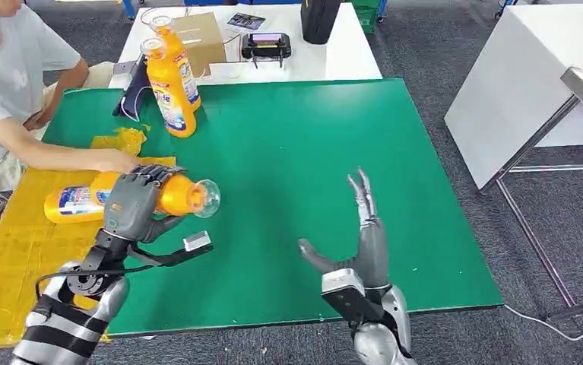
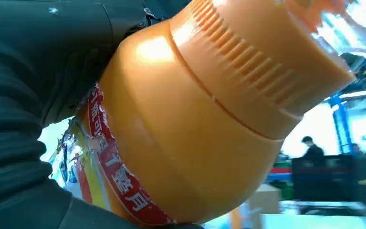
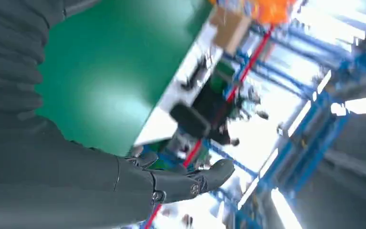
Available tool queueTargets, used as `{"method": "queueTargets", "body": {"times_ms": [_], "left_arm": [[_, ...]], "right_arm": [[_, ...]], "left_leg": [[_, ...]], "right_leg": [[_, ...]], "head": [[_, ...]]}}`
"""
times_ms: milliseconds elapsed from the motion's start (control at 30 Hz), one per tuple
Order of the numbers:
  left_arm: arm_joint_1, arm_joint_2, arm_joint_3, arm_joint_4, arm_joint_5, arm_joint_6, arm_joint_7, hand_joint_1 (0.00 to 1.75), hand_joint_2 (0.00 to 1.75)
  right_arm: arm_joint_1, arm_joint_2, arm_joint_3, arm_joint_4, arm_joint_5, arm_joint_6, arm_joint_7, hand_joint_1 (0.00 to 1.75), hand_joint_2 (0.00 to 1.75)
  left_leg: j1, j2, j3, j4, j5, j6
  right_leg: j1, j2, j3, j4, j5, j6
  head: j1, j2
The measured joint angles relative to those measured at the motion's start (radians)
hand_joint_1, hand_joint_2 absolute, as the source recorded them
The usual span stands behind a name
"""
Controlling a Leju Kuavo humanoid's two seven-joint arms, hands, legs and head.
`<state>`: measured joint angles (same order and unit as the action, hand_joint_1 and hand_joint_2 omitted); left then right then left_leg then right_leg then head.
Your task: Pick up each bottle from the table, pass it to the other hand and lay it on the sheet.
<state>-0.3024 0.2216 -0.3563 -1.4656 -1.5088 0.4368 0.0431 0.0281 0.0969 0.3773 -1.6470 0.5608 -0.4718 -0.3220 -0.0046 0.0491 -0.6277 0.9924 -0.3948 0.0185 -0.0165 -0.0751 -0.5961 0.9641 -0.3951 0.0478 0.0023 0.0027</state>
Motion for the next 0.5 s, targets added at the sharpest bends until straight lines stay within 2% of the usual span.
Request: {"method": "queueTargets", "body": {"times_ms": [267, 500], "left_arm": [[0.012, 0.034, 0.069, -0.067, -0.044, 0.057, 0.063, 1.75, 1.75], [0.008, 0.089, 0.060, -0.100, -0.059, 0.036, 0.200, 1.75, 1.75]], "right_arm": [[0.057, -0.003, -0.056, -0.072, -0.003, -0.015, -0.013, 0.00, 1.75], [0.066, -0.003, -0.069, -0.077, 0.003, -0.019, -0.016, 0.00, 1.75]], "left_leg": [[0.000, 0.000, -0.001, 0.000, 0.000, 0.000], [0.000, -0.001, 0.000, 0.000, 0.000, 0.000]], "right_leg": [[0.000, 0.000, 0.000, 0.000, 0.000, 0.000], [0.000, 0.000, -0.001, 0.000, 0.000, 0.000]], "head": [[0.000, 0.000], [0.000, 0.000]]}}
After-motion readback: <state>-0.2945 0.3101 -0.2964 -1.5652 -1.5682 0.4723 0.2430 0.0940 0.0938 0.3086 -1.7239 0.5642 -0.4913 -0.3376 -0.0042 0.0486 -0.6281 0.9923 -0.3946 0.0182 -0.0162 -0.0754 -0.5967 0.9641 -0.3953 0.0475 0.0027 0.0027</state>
